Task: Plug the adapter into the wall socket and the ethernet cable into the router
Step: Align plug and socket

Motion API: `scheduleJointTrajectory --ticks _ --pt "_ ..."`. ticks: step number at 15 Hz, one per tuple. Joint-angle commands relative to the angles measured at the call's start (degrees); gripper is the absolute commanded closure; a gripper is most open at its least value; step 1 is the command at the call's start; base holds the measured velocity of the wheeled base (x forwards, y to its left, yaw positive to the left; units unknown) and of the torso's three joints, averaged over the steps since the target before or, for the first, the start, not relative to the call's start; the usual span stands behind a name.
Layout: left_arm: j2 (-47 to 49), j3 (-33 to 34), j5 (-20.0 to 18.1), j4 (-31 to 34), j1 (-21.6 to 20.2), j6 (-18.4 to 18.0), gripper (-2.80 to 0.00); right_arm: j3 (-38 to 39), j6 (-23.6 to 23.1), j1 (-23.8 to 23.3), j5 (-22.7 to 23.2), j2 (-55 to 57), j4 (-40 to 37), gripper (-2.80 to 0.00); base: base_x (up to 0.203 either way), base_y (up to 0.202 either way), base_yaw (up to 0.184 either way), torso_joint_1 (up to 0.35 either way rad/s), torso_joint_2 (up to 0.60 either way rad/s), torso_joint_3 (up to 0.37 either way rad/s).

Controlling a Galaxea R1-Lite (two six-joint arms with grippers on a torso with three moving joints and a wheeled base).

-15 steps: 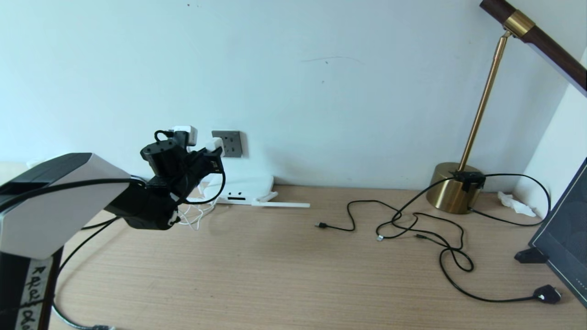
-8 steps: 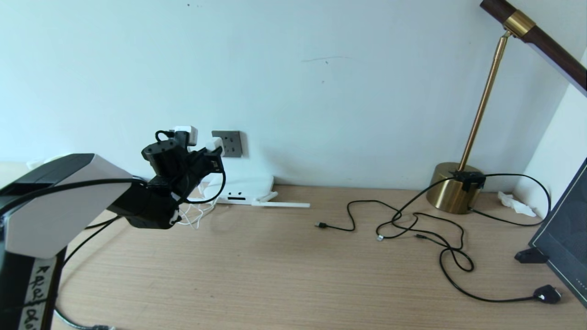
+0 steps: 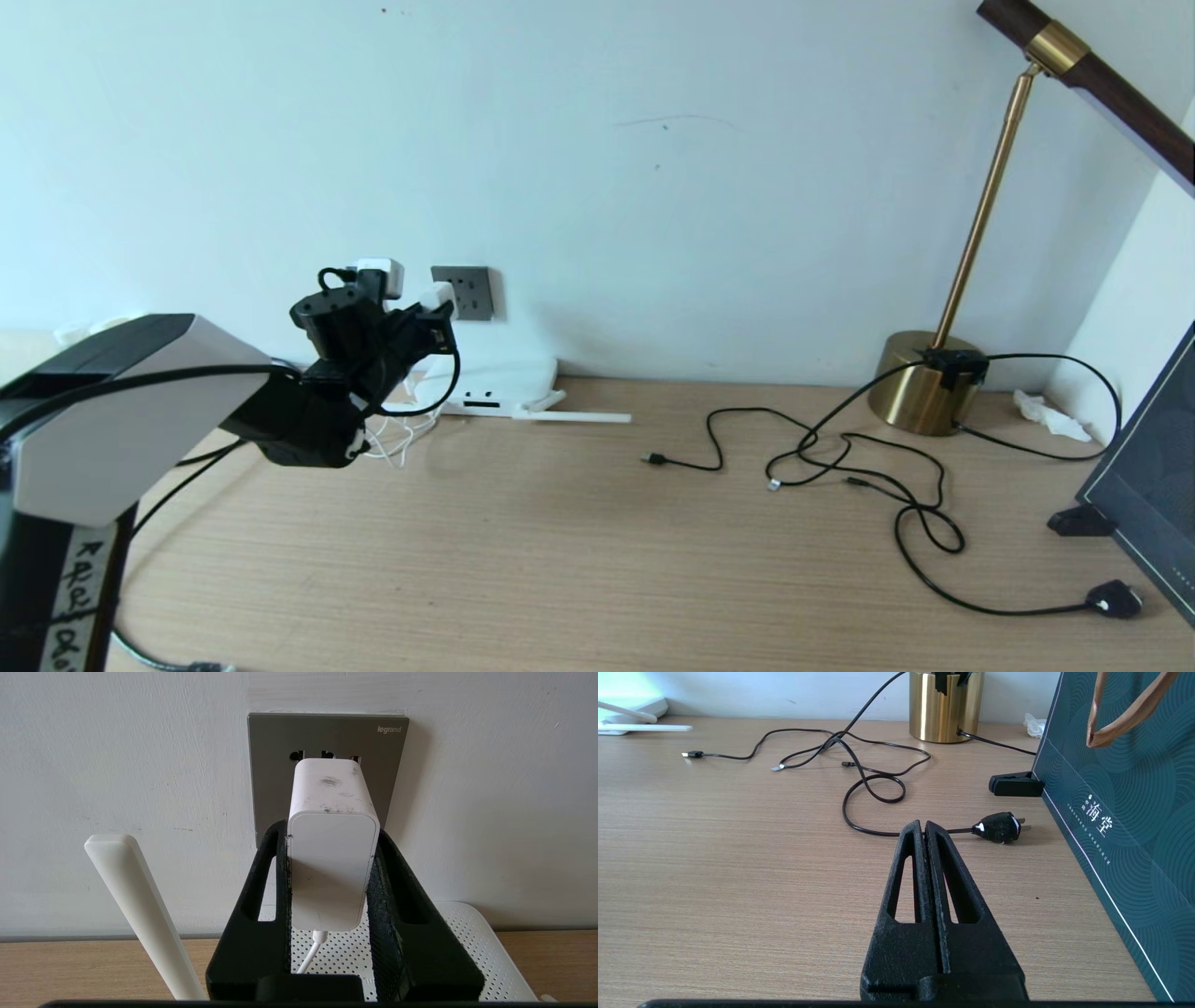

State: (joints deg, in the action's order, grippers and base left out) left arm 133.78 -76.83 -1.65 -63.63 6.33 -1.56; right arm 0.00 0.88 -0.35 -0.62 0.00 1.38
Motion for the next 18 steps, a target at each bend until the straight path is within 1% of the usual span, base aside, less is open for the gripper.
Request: scheduleJointTrajectory --ticks 1,7,11,18 --pt "0.5 -0.4 0.0 -0.1 0.0 0.0 0.0 0.7 0.0 0.0 0.0 0.0 0.0 0.0 0.0 0.0 0.0 0.0 0.0 0.0" --pt "1.6 -1.9 -0.1 0.1 0.0 0.0 0.0 0.7 0.0 0.0 0.0 0.0 0.0 0.0 0.0 0.0 0.0 0.0 0.0 0.0" --pt "1.8 -4.4 -0.1 2.1 0.0 0.0 0.0 0.7 0.0 0.0 0.0 0.0 0.0 0.0 0.0 0.0 0.0 0.0 0.0 0.0" --pt "3.3 -6.1 -0.1 2.4 0.0 0.0 0.0 0.7 0.0 0.0 0.0 0.0 0.0 0.0 0.0 0.0 0.0 0.0 0.0 0.0"
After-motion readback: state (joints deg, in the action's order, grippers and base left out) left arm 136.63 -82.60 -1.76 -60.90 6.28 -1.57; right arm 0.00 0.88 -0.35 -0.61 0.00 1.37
